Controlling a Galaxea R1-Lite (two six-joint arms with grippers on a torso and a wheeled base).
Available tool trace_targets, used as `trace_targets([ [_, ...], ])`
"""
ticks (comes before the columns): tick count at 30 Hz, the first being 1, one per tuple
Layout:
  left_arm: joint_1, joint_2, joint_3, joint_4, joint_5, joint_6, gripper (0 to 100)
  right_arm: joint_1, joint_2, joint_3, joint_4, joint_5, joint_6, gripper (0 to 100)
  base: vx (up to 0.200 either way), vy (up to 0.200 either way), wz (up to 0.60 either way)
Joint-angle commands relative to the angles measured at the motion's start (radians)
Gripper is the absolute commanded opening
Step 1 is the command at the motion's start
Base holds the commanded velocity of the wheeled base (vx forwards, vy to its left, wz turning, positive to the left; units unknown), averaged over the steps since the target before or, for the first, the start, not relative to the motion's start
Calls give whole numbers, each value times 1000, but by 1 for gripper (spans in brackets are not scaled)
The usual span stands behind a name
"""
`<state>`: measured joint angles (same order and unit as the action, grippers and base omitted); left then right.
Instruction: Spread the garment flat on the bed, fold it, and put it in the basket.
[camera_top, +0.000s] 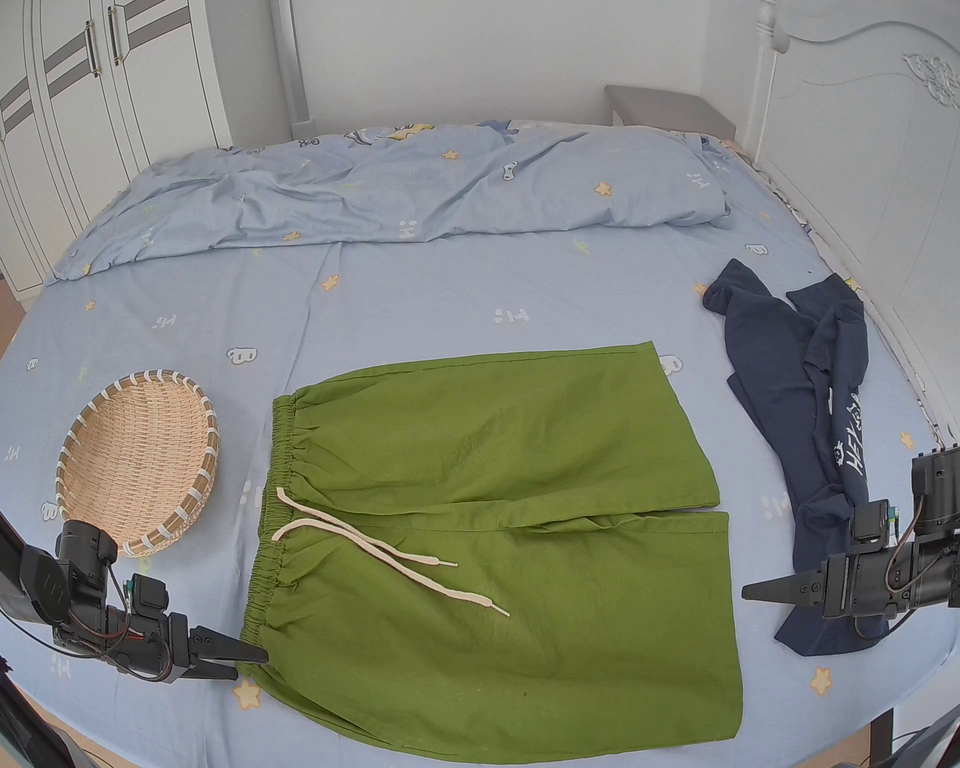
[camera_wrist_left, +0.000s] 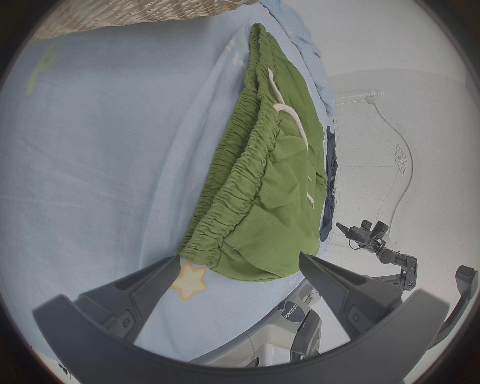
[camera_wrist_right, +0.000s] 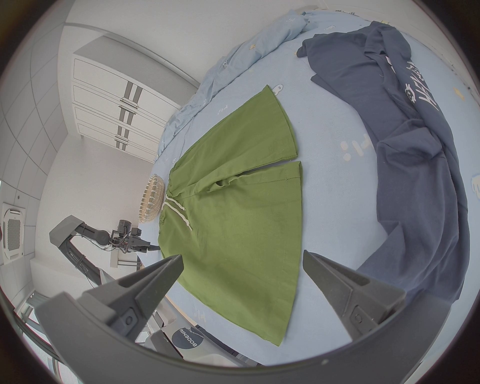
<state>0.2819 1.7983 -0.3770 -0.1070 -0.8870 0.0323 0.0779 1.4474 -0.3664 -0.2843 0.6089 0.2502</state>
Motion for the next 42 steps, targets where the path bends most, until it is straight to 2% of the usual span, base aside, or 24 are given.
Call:
trace_targets([
  [1,0,13,0,0,0,0,100,0,4,6,-10,0,0,100,0,0,0],
  [22,-20,75,-34,-37,-6,9,100,0,5,23,-38,0,0,100,0,0,0],
  [23,-20,75,-37,-37,-6,9,0,0,5,23,-39,0,0,100,0,0,0],
  [40,3,61,-13,-43,-13,12,0,2,25,90,-36,2,-6,100,0,0,0],
  [42,36,39,15,-45,-13,18,0,11,62,133,-35,2,-45,100,0,0,0],
])
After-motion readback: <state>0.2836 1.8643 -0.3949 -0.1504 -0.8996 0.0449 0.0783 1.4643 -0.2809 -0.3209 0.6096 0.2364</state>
